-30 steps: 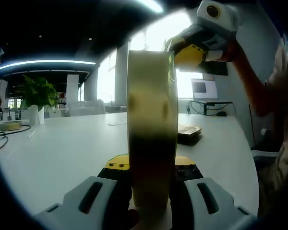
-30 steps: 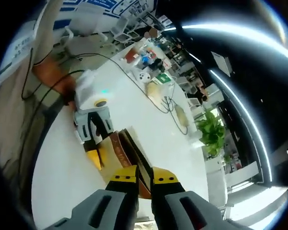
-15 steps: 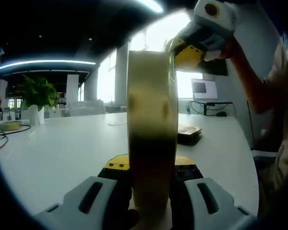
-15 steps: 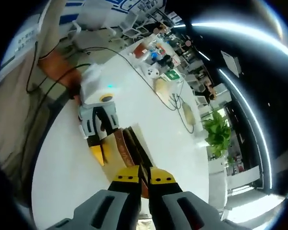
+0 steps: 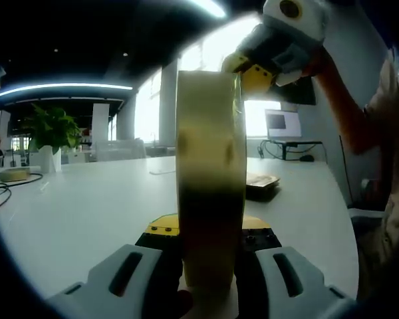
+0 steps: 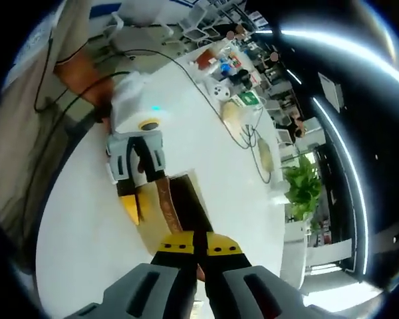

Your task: Extract single mask from mask box in order stack masks on table

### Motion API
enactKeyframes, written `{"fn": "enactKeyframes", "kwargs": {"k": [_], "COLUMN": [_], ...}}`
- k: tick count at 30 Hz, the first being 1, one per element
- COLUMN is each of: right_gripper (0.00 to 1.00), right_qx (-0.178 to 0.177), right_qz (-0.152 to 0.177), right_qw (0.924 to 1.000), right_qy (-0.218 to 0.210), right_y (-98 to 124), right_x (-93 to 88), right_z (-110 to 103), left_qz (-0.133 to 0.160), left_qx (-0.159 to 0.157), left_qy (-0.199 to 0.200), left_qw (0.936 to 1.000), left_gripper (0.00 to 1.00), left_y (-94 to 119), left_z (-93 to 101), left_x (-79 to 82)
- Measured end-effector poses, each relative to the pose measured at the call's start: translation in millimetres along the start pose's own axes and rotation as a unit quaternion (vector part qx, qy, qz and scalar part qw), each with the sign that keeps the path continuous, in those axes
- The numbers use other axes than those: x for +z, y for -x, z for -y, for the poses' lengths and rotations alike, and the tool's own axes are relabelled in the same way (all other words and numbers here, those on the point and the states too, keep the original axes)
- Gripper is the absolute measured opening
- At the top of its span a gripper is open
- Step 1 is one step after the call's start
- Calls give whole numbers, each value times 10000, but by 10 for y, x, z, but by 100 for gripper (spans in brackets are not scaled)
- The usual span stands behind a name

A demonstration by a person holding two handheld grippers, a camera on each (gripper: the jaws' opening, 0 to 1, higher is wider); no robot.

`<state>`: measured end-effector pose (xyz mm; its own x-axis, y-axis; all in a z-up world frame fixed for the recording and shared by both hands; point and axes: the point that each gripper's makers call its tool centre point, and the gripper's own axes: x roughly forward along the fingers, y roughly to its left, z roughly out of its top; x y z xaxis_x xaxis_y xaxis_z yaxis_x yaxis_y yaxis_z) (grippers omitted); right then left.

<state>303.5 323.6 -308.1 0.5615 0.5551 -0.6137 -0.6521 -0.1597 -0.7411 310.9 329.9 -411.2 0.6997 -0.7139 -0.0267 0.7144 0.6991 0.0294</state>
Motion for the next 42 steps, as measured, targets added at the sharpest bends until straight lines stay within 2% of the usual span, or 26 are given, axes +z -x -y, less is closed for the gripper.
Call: {"fn": "enactKeyframes", "kwargs": {"k": [18,42], "right_gripper": [0,0], "right_qx": [-158,-545], "right_qz": [43,254], "right_qw": [9999,9980], "right_qy": [-14,-212], "right_y": [13,210], "right_x": [-9,21], "right_z": [0,150], "left_qz": [4,-1], "left_qx": [3,10], "left_qy": [3,2], "left_qw": [10000,10000], "left_gripper": [20,20], "left_y": [0,0], "left_z": [1,-5], "left_x": [-3,2]}}
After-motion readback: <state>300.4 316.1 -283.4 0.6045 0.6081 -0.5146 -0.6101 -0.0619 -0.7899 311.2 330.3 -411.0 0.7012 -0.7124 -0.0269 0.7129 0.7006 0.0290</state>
